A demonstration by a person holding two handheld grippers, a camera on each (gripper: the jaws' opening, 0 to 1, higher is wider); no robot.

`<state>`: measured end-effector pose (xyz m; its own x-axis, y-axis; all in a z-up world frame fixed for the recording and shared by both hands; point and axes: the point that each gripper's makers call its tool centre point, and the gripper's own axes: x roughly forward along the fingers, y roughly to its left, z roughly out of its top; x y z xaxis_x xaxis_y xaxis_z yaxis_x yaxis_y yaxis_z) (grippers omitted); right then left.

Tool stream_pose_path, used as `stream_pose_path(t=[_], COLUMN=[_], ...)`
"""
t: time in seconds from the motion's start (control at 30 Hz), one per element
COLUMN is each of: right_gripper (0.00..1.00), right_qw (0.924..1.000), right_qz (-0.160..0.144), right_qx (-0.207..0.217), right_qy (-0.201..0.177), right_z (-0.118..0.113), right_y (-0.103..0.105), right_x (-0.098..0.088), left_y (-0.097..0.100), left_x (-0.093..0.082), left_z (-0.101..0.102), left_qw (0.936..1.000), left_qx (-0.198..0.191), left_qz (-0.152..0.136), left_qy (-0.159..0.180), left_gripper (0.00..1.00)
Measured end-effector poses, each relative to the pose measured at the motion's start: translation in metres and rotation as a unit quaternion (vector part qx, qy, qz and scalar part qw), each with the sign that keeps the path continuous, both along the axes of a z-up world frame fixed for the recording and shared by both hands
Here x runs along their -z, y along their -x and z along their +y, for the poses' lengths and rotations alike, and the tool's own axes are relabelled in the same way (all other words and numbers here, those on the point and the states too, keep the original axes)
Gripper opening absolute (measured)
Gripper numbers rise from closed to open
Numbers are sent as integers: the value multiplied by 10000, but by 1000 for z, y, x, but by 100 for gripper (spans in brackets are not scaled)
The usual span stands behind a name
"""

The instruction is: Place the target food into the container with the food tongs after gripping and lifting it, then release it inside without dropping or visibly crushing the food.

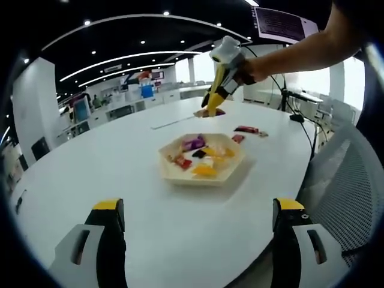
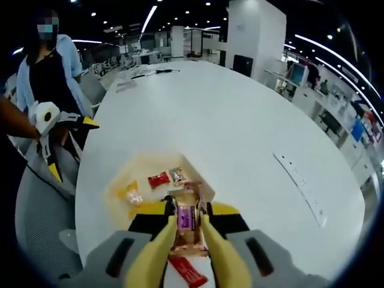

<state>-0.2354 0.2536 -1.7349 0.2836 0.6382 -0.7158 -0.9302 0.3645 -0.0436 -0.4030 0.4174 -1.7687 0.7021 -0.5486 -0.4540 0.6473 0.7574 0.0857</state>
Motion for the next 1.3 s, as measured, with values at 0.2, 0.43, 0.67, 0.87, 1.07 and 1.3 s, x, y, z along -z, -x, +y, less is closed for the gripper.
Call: stream_pose_path(t=[0.2,0.43,0.67,0.87,1.07,1.3], right_gripper=[24,24,23,23,23,25], right_qw=[9999,9997,9992,9992,9987,9986], right_qz=[62,66,13,-63,-66,-61], right_qx=[-124,-227,-387,-405,-505,-525], right_qy=[-12,9,1,-40,-18,-70], right_z=[17,33,51,63,71,71], right_y=[7,12,21,18,20,18], right_x=[3,3,-1,-8,-7,-10], left_y=[0,1,2,1,0,0], left_x=[0,1,0,-2,-3,0], left_z=[1,2,0,0,2,1], left_qw=[10000,9999,9999,9999,9998,9999], left_qx=[-31,-54,-32,-18,-44,-2], left_qz=[-18,-13,-49,-92,-133,-79], left_qy=[-60,-103,-128,-106,-110,-154], left_gripper=[100,100,100,100,100,100])
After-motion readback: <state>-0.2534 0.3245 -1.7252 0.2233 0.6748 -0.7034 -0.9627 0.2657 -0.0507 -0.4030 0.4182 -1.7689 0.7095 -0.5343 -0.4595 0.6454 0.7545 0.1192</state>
